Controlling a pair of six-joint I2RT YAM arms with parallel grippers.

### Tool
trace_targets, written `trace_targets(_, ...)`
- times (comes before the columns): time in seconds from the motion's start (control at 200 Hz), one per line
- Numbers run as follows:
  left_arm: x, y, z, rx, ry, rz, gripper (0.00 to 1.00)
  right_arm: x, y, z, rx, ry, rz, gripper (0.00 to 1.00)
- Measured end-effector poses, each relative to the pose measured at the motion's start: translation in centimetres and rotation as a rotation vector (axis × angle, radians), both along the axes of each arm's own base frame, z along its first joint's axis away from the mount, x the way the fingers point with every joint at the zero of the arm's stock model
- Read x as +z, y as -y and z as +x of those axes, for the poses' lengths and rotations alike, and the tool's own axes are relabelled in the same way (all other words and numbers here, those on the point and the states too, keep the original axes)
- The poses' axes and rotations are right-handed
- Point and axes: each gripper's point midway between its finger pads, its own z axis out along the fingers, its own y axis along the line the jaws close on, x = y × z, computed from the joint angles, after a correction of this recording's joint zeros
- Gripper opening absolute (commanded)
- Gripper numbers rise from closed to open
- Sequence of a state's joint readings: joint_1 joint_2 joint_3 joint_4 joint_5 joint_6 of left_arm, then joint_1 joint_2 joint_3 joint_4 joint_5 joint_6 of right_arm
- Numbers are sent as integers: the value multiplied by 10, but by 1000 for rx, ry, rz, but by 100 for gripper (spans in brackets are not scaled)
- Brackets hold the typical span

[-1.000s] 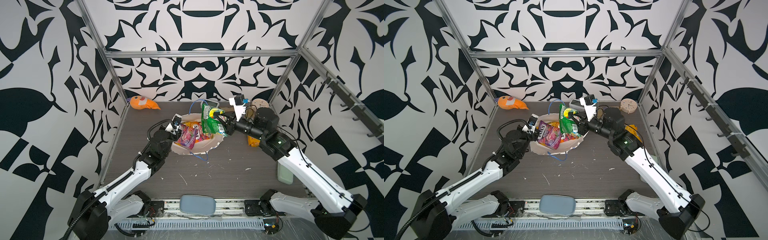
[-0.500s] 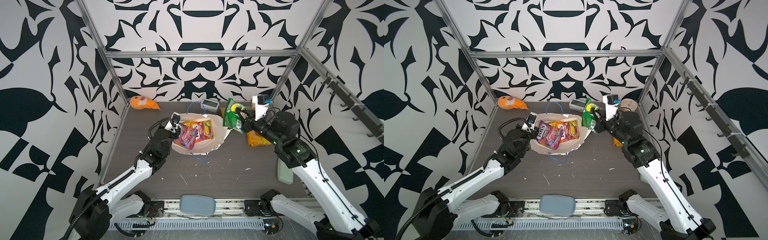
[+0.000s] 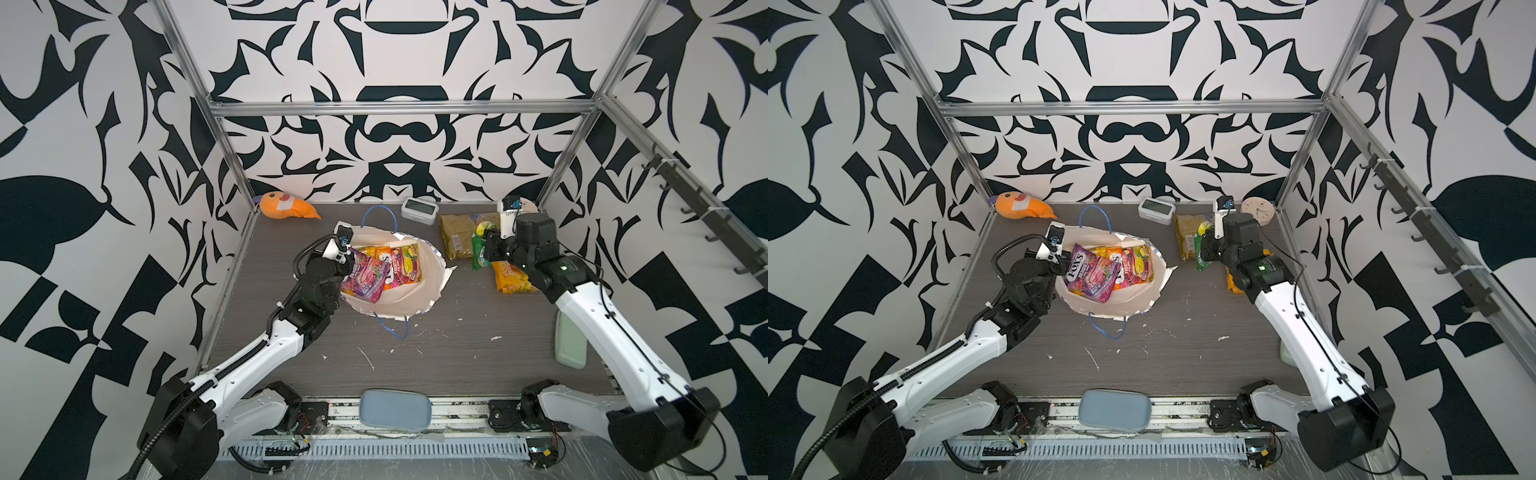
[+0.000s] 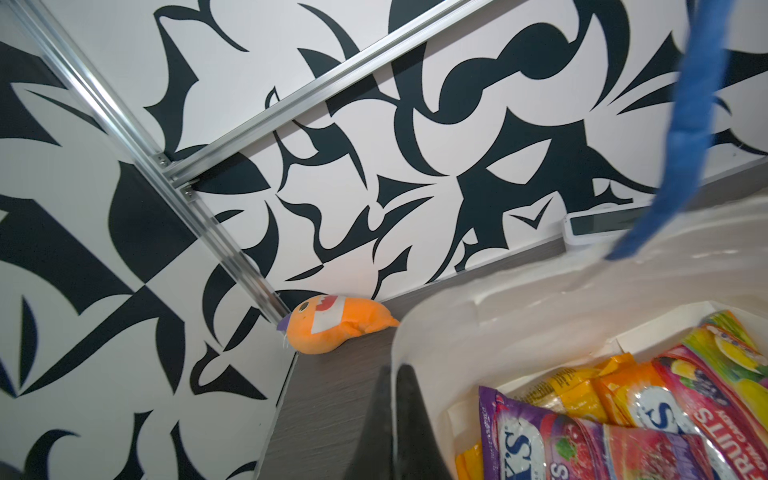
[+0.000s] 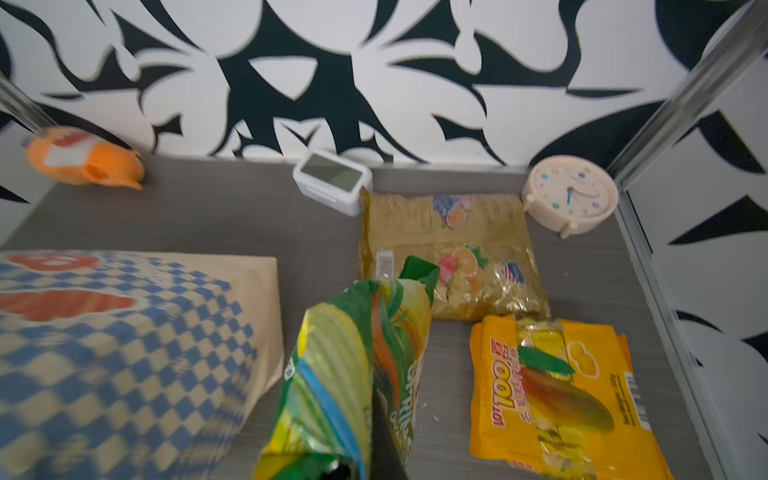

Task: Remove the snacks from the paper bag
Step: 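Lower the green pack onto the table beside the gold pack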

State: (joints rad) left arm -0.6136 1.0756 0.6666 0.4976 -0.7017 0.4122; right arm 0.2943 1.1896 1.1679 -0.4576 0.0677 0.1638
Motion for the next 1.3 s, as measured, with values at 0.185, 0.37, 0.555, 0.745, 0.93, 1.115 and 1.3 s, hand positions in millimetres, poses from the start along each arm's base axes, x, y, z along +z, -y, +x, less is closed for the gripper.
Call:
trace_targets(0.185,0,-8,-5,17,6,8,0,-62,2,14,2,-166,-111,0)
trace_targets(0.37,-2,-4,-5,-10,-1,-2,0,-123,10,24,-38,-331,-274,0)
trace_targets(0.555,-4,2,-4,-40,-7,-19,0,-146,4,34,-49,-378,-457,0)
trace_targets(0.745,-6,6,-3,-55,-12,-19,0,-159,-9,44,-27,-380,-583,0)
trace_targets(0.93,-7,6,-3,-59,-15,-17,0,-166,-15,58,-33,-380,-692,0)
trace_targets(1.115,-7,6,-3,-59,-15,-18,0,-180,-13,62,-38,-409,-763,23)
trace_targets(1.3,-5,5,-5,-59,-14,-19,0,-182,-11,64,-41,-418,-791,39)
